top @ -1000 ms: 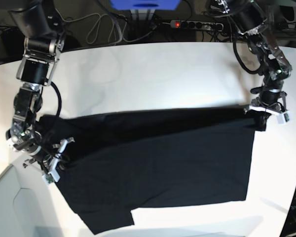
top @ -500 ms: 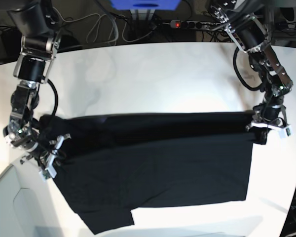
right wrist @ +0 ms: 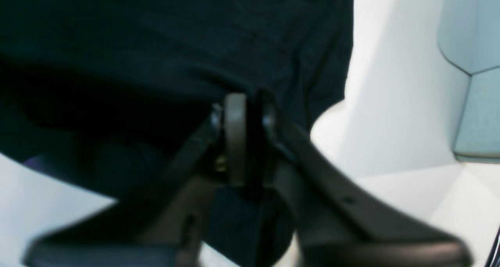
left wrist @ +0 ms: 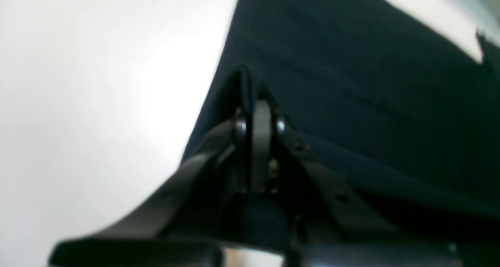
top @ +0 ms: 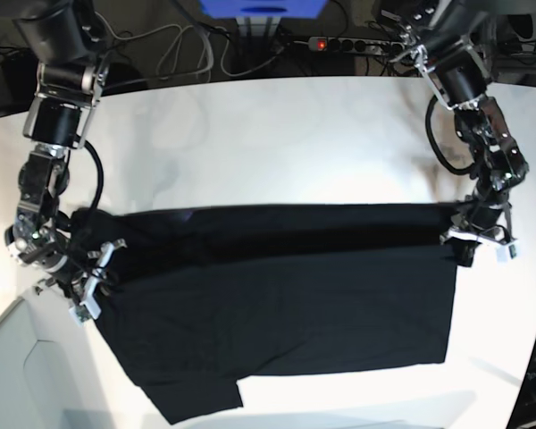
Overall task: Fold the T-shirt properly
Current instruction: 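Lift the shoulders with both grippers and pull them toward the hem, then drag the held shirt back toward the robot with both grippers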
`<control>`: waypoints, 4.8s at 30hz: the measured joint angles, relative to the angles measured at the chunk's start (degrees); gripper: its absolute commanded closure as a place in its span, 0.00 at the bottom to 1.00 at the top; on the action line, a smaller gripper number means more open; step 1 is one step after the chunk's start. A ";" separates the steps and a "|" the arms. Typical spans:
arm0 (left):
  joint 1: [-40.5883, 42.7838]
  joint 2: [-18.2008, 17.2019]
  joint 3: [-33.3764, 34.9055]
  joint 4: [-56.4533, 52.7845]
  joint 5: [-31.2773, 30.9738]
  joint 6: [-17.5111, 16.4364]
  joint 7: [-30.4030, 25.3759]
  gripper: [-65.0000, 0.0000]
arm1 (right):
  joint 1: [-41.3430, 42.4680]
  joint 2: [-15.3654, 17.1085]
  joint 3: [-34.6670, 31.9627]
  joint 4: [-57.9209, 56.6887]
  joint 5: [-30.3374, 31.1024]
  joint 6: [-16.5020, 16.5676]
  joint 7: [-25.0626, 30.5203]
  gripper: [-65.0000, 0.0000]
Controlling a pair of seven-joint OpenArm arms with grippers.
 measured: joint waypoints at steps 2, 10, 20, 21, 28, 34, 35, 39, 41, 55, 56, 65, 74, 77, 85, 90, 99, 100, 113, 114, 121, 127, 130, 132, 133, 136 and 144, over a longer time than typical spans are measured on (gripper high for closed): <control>-0.02 -0.74 1.92 -0.31 -0.28 0.00 0.11 1.00 | -0.11 0.17 0.02 0.00 0.00 0.02 -0.24 0.63; 0.07 -0.74 2.03 -0.28 -0.24 0.02 0.13 0.76 | -2.49 0.15 0.07 1.60 0.02 0.02 0.17 0.35; 2.51 -0.63 1.99 1.66 -0.61 -0.07 -0.33 0.33 | -4.92 1.29 0.26 2.78 0.02 0.02 0.13 0.35; 2.84 -0.66 1.99 2.49 -0.61 -0.04 -0.35 0.33 | -5.22 1.27 0.26 3.65 -0.09 0.02 0.11 0.35; 7.17 2.16 -5.42 4.00 -0.37 -0.09 0.44 0.32 | -10.08 1.27 0.26 9.27 -0.02 0.04 -0.07 0.35; 6.93 2.38 -6.64 1.92 -0.83 -0.31 -0.92 0.32 | -12.11 2.56 0.31 10.62 0.00 0.02 0.15 0.35; 6.84 2.40 -6.64 1.05 -0.90 -0.31 -0.96 0.33 | -12.52 2.60 0.42 10.62 0.02 0.02 0.26 0.35; 5.84 2.47 -6.91 -2.80 -1.03 -0.68 -1.38 0.32 | -13.64 2.62 4.00 10.62 0.26 0.02 0.13 0.35; 4.83 2.16 -6.95 -4.37 -1.07 -0.66 -1.70 0.32 | -13.92 3.19 5.70 10.62 0.22 0.02 0.26 0.35; 4.00 2.56 -6.93 -5.81 -0.83 -0.35 -0.52 1.00 | -14.03 3.82 11.30 7.78 0.28 0.02 0.00 0.34; 4.00 2.56 -6.93 -5.81 -0.85 -0.22 -0.55 1.00 | -14.08 3.78 11.30 7.10 0.35 0.02 0.09 0.34; 4.31 2.56 -6.86 -5.81 -1.11 -0.24 -0.79 1.00 | -9.94 2.84 11.34 -3.48 0.55 0.02 0.24 0.34; 5.90 2.29 -6.93 -5.79 -1.77 -0.50 -2.27 1.00 | -8.98 2.93 11.37 -8.15 0.46 0.02 2.56 0.50; 5.92 2.12 -6.97 -5.79 -1.73 -0.68 -2.21 1.00 | -9.22 2.95 11.37 -9.31 1.03 0.02 2.60 0.74; 6.88 2.08 -6.97 -5.42 -1.92 -1.11 -2.62 1.00 | -11.10 3.54 11.41 -6.95 1.29 1.95 2.16 1.00; 9.94 2.43 -6.86 -0.44 -1.07 -0.70 0.09 1.00 | -15.41 4.55 11.63 4.57 0.28 2.19 -4.44 1.00; 12.35 2.58 -6.73 17.29 -1.70 -0.83 4.07 1.00 | -11.78 4.87 11.41 17.68 1.44 2.36 -16.11 1.00; 11.47 2.60 -6.73 18.08 -1.62 -1.09 6.08 1.00 | -9.81 5.09 11.45 17.64 1.44 2.36 -17.35 1.00; 12.85 3.02 -6.78 18.62 -1.31 -0.90 10.88 1.00 | -12.15 5.90 11.52 17.35 1.99 2.36 -20.06 1.00; 13.18 3.02 -6.78 18.62 -1.27 -0.87 10.88 1.00 | -12.55 5.95 11.54 17.38 1.79 2.36 -20.04 1.00; 17.64 2.95 -6.75 18.64 -1.42 -0.81 10.49 1.00 | -18.75 5.99 11.45 17.97 1.66 2.36 -19.67 1.00; 22.99 5.20 -8.79 18.88 -1.33 -1.11 10.71 1.00 | -27.45 6.03 11.67 25.40 1.36 2.38 -18.47 0.99; 25.92 6.51 -10.80 19.17 -1.31 -1.09 10.73 1.00 | -30.29 6.03 11.63 28.24 1.55 2.36 -17.90 0.99; 27.67 6.82 -11.41 19.17 -1.57 -1.11 10.64 1.00 | -32.06 6.05 11.63 29.11 1.57 2.36 -18.08 1.00; 28.20 6.80 -11.56 19.17 -1.62 -1.14 10.43 1.00 | -32.94 6.03 11.61 29.46 1.57 2.36 -18.01 1.00; 29.42 6.71 -11.65 19.19 -1.75 -1.11 9.60 1.00 | -35.32 5.81 12.57 29.79 1.81 2.36 -17.90 1.00; 30.82 6.34 -11.32 19.50 -2.43 -1.33 9.51 1.00 | -39.15 4.15 16.17 29.57 1.55 2.38 -13.86 0.99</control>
